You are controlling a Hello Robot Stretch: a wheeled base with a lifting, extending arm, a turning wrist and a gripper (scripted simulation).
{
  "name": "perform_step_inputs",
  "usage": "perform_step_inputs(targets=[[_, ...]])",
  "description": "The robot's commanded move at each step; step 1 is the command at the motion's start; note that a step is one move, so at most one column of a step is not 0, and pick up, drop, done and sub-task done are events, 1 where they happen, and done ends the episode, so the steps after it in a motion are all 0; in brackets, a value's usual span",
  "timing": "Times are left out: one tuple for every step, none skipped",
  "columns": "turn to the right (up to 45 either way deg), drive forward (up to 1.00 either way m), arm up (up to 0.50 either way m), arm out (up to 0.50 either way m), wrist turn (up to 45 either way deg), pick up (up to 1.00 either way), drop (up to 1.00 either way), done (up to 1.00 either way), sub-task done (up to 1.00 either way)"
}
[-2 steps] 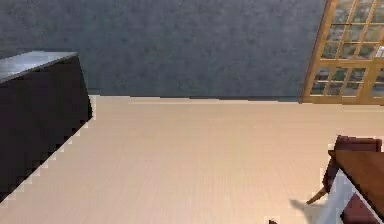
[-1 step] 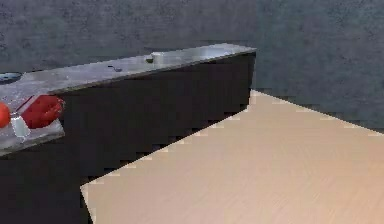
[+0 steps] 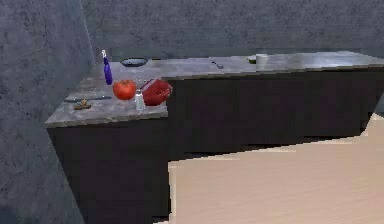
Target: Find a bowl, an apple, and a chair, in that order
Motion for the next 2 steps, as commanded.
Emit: perform_step_inputs(targets=[[0.0, 0.45, 0.00, 0.00, 0.0, 0.00, 0.00, 0.00, 0.00], [45.0, 0.00, 0.00, 0.00, 0.0, 0.00, 0.00, 0.00, 0.00]])
